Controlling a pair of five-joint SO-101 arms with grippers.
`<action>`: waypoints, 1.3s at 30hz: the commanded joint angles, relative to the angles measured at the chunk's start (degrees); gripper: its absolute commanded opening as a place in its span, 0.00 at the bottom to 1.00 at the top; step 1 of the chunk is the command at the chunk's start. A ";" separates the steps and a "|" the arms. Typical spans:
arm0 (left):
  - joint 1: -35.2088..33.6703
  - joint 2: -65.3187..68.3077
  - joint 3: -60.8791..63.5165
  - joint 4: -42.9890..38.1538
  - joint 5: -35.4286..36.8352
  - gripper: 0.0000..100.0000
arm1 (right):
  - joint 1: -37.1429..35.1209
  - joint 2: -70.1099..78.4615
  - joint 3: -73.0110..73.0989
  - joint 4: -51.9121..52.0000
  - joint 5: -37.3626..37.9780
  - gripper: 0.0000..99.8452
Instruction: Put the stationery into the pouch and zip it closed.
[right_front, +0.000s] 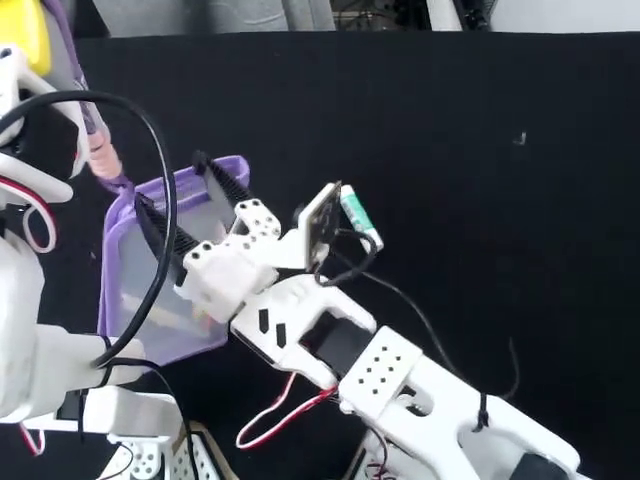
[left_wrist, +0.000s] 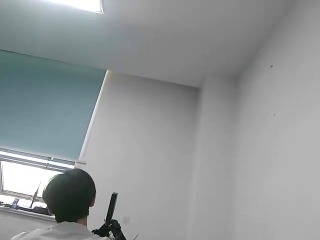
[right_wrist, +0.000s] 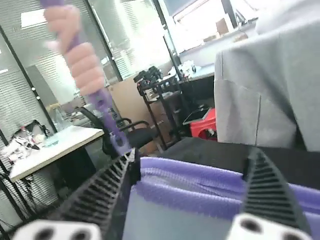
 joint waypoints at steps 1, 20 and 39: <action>0.75 -0.79 -1.27 -0.97 0.18 0.03 | -1.58 -5.05 0.66 1.76 5.54 0.35; 0.66 -5.01 -1.19 2.29 0.26 0.03 | 46.42 -23.52 -11.03 42.46 -3.69 0.23; 6.20 -3.96 -1.10 10.02 0.09 0.03 | 42.37 7.25 3.47 29.01 20.66 0.23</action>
